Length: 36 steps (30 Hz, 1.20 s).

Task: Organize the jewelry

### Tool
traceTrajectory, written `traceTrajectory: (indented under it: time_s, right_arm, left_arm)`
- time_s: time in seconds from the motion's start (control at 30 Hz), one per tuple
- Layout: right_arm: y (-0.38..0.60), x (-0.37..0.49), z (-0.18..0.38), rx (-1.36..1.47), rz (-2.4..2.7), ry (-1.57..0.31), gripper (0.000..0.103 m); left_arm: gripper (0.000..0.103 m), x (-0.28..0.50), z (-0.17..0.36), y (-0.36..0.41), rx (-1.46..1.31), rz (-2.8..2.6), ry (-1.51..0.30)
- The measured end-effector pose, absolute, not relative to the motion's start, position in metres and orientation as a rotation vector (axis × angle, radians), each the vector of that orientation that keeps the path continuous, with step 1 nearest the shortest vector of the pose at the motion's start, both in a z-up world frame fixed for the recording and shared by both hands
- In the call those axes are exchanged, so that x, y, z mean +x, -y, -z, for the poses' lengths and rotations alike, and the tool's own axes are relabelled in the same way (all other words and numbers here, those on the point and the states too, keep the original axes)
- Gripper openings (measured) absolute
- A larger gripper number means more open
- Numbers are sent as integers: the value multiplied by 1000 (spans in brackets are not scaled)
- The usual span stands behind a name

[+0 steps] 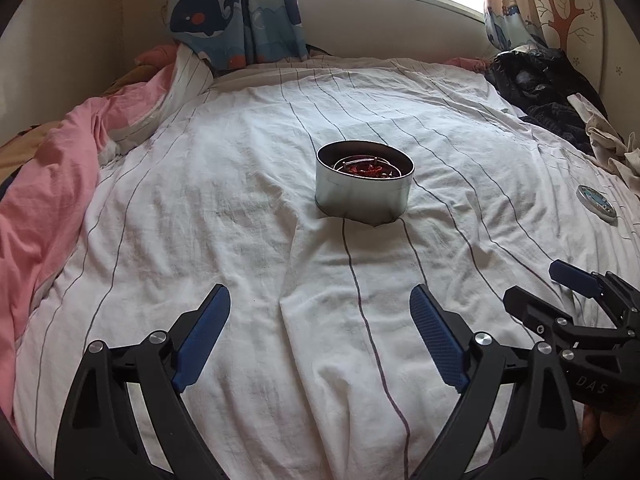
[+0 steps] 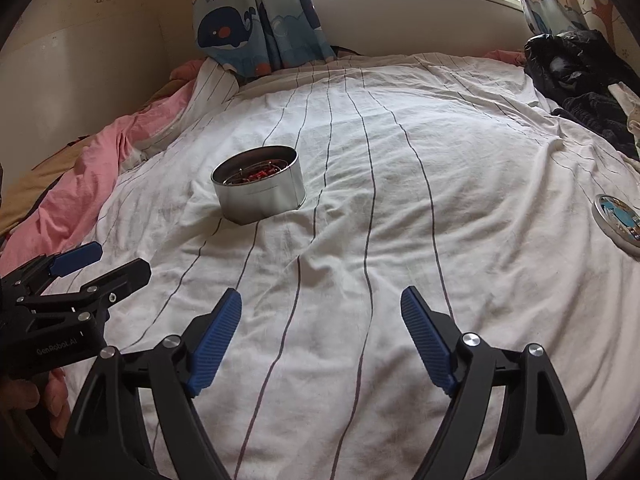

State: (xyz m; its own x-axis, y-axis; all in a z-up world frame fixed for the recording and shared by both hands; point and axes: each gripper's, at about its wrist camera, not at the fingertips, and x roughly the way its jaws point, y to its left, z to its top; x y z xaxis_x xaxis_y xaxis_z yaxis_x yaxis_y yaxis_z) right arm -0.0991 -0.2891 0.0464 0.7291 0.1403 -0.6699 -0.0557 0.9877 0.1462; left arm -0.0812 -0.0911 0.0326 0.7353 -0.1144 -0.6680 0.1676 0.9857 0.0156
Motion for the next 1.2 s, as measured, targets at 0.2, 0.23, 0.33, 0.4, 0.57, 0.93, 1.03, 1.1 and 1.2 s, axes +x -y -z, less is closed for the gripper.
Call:
traceTrajectory:
  time_s: [0.2, 0.23, 0.33, 0.4, 0.57, 0.93, 1.03, 1.1, 1.2]
  right_arm:
    - [288, -100, -36, 108, -73, -735, 82]
    - [287, -100, -36, 102, -71, -736, 82]
    - [284, -101, -35, 78, -69, -730, 83]
    - [283, -101, -35, 74, -70, -727, 87]
    - [287, -99, -33, 104, -62, -739, 88]
    - [286, -102, -35, 87, -46, -711, 90]
    - [286, -103, -36, 87, -42, -707, 91]
    - [287, -103, -36, 87, -42, -704, 91]
    - [287, -103, -36, 86, -43, -705, 92]
  left_arm:
    - [87, -75, -18, 84, 41, 138, -747]
    - [87, -76, -18, 83, 40, 137, -741]
    - [87, -78, -18, 86, 58, 127, -731]
    - [88, -79, -18, 87, 70, 117, -730]
    - [91, -79, -19, 88, 78, 97, -727]
    - [94, -74, -15, 87, 70, 95, -750]
    - [95, -74, -15, 85, 61, 92, -750]
    - [95, -74, -15, 85, 59, 90, -751]
    - [95, -75, -15, 85, 61, 89, -752]
